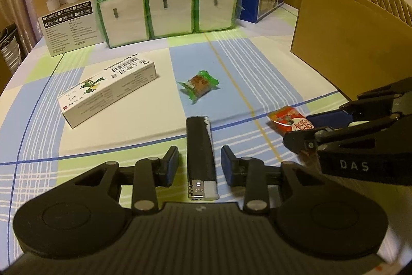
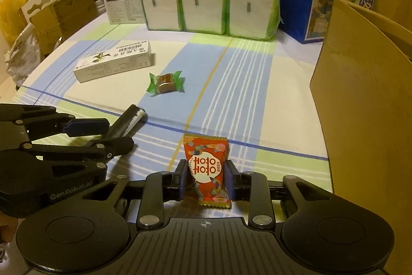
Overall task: Organize objects
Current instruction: 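Lift the lighter with the left tool while the right tool lifts the candy packet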
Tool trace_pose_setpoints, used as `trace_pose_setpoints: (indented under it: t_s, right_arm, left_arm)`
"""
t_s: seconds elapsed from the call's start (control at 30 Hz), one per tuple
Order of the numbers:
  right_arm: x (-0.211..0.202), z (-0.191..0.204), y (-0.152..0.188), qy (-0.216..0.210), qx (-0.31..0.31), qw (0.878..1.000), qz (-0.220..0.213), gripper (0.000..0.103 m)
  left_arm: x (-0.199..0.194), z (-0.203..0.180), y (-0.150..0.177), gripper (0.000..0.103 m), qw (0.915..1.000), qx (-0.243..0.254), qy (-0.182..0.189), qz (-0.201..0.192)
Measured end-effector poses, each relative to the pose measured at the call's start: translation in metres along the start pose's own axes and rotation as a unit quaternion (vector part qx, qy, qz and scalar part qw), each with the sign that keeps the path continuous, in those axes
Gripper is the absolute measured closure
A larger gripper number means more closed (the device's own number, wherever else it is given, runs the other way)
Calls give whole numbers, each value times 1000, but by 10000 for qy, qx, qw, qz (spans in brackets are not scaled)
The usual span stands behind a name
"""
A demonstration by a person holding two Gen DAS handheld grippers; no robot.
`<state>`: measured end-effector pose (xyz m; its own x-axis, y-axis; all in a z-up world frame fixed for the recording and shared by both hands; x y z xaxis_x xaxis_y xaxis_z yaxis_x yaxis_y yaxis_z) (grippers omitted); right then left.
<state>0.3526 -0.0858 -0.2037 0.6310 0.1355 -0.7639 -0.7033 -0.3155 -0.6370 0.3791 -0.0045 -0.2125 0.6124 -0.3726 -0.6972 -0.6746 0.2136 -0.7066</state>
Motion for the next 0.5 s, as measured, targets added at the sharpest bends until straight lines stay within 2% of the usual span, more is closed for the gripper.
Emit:
trace_pose_setpoints:
  t_s: [0.17,0.23,0.33,0.5]
  right_arm:
    - [1,1,-1,1,12,10000,44,78]
    - [1,-1,-3,8,89,10000,30,78]
    - [-5,-8,-12,45,261,9995,-168,78]
    - [-15,-16,-25,47,491,9979,-412,78]
  left_arm:
    - [1,2,-2,74,9999,-85,60,23]
    - [2,1,-3,85,9999,-70,111,19]
    - [1,0,-3,85,9999,-127,73,48]
    - [-7,5,-9,85,9996,-210,-89,-169]
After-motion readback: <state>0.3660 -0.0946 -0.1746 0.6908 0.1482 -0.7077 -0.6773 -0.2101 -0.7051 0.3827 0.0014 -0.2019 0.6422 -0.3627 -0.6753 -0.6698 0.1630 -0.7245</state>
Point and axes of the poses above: each gripper's, at about its wrist camera, not at the fingertips, and x roughly the way its jaws point, z to its left, y to its underside, the point moved 9 cm from there along x, roughly the way its jaws point, and after that the axes turned 11 degrees about y, right-handed, at the moved point
